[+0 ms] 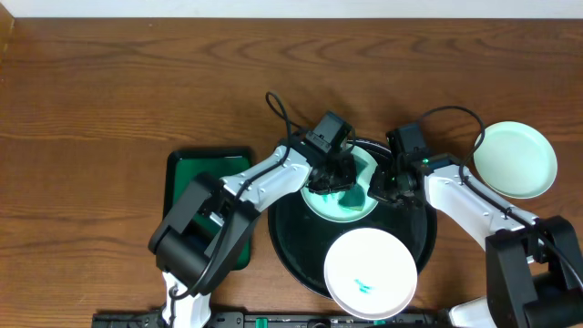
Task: Clean dirty plates on tray and stack at the side
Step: 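Move the sponge with the left gripper onto the light green plate, then scrub the light green plate with the sponge while the right gripper holds it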
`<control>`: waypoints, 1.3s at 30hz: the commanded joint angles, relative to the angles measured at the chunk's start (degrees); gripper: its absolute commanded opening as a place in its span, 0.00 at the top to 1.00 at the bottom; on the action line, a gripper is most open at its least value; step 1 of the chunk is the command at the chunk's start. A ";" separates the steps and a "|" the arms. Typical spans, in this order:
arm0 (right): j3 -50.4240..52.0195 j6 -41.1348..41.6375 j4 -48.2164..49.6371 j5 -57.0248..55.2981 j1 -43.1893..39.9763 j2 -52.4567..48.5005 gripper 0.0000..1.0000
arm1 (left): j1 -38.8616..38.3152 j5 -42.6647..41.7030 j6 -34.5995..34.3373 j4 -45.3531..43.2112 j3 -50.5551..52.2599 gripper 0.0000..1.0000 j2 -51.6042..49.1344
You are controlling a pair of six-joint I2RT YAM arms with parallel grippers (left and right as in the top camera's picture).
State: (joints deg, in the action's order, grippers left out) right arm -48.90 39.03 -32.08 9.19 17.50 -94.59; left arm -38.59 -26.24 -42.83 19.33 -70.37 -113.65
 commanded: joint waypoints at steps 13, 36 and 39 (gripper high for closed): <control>-0.07 1.20 -0.68 -0.81 0.59 -0.55 0.99 | 14.21 27.43 -3.56 26.80 -0.11 0.93 -6.80; -0.07 1.20 -0.52 -1.46 0.59 -0.55 0.99 | 4.44 -21.59 2.56 6.25 -0.11 0.93 -6.82; -0.07 1.20 -0.55 -1.46 0.59 -0.55 0.99 | 2.97 -20.92 0.81 4.46 -0.11 0.93 -6.82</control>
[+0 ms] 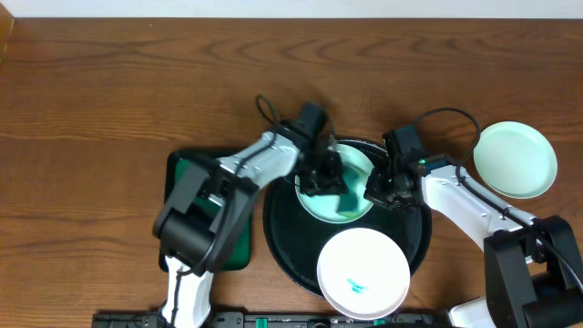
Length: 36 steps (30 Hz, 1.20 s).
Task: Clean dirty plates on tray and stack at the side
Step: 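Scrub the light green plate with the sponge while the right gripper holds it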
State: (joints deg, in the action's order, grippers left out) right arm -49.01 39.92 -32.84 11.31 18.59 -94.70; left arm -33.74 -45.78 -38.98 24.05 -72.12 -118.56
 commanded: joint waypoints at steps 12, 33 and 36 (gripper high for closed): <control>0.04 0.31 -0.37 -3.58 -0.50 -0.44 0.99 | 7.69 30.73 -1.20 12.63 1.64 0.93 -1.90; 0.04 -0.70 -1.33 -3.58 -0.50 -0.44 0.98 | 4.50 48.28 3.04 12.83 -3.67 0.93 -1.77; 0.04 -1.25 -1.49 -3.56 -0.50 -0.46 0.98 | 1.75 48.37 3.21 11.23 -5.42 0.93 -1.53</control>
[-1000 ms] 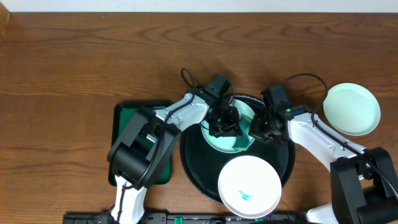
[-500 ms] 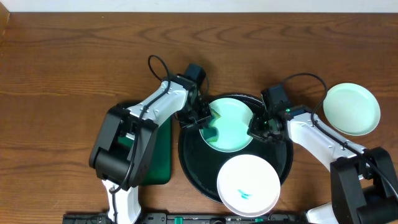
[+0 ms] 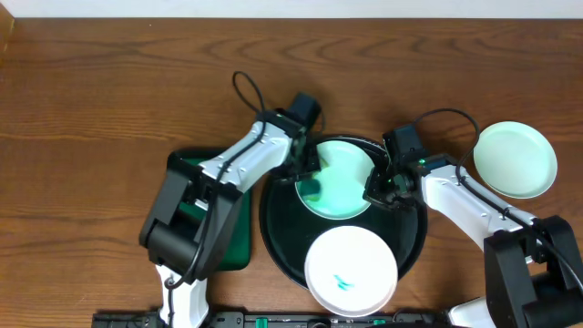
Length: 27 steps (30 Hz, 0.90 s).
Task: Clean dirty plates on tray and stack at the side
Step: 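Scrub the light green plate with the sponge while the right gripper holds it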
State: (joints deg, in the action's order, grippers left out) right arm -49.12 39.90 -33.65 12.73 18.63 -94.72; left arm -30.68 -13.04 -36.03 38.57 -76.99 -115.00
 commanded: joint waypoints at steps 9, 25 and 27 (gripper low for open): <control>0.15 -1.86 -0.87 -5.01 -0.55 -0.44 0.98 | -5.73 15.61 2.21 -4.39 -5.07 0.93 -4.07; 0.15 -2.27 -0.90 -5.01 -0.55 -0.44 0.98 | -6.64 20.70 8.61 -12.02 -5.09 0.93 4.55; 0.15 -2.27 -0.90 -5.01 -0.55 -0.44 0.99 | -6.58 21.27 8.61 -11.41 -5.01 0.93 4.52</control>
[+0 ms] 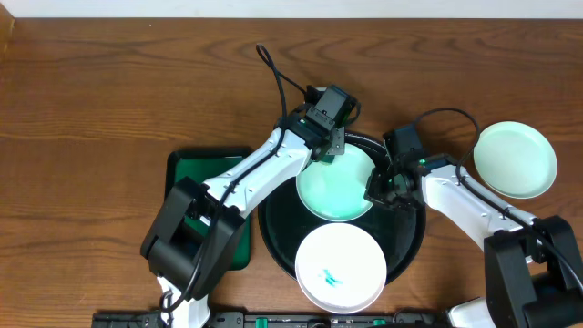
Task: Clean dirty plates on tray and stack at the side
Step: 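Scrub the light green plate with the sponge while the right gripper holds it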
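Note:
A mint-green plate lies in the far half of the round black tray. My left gripper is at the plate's far rim, fingers pointing down, shut on a green sponge that is almost hidden beneath it. From the right, my right gripper is shut on the plate's right rim. A white plate with small teal marks on it sits on the near part of the tray, overhanging its front edge.
A second mint-green plate lies alone on the wooden table at the far right. A dark green rectangular tray sits left of the black tray, partly under the left arm. Cables loop above both wrists.
My left gripper has moved from the green plate's left side to its far rim. The white plate sits slightly further left. My right gripper stays on the plate's right rim.
My left gripper pressed the sponge on the green plate's middle, then on its left part, then on its left edge, and is now at the far rim. My right gripper kept hold of the right rim throughout. The white plate and black tray drifted leftward.

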`<control>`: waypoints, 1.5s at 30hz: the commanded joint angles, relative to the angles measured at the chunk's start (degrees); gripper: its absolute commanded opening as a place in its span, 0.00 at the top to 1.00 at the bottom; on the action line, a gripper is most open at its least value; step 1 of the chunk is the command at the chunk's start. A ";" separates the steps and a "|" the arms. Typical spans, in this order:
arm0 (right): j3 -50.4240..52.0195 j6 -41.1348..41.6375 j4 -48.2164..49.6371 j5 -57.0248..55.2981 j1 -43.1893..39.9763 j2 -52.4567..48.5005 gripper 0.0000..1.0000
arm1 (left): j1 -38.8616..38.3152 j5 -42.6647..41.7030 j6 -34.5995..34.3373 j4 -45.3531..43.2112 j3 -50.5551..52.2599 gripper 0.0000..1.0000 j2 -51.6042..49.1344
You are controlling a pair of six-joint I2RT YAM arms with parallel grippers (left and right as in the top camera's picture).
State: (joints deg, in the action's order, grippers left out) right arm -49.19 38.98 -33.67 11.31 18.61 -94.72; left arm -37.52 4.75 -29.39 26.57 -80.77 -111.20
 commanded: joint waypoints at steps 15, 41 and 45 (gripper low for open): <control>0.22 -1.38 -0.83 -3.56 -0.52 -0.46 0.98 | -0.15 -4.37 2.84 8.07 3.58 0.93 -0.15; 0.22 -1.36 -1.46 -3.54 -0.52 -0.44 0.99 | -2.91 -28.17 -5.77 1.22 4.11 0.93 -8.22; 0.22 -1.79 -1.92 -3.56 -0.52 -0.44 0.98 | 2.51 -14.32 -7.80 9.42 4.11 0.93 -8.22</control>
State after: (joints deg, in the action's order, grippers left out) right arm -49.25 38.72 -34.28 10.92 18.61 -94.70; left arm -39.94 -23.70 -34.54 29.80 -77.76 -116.84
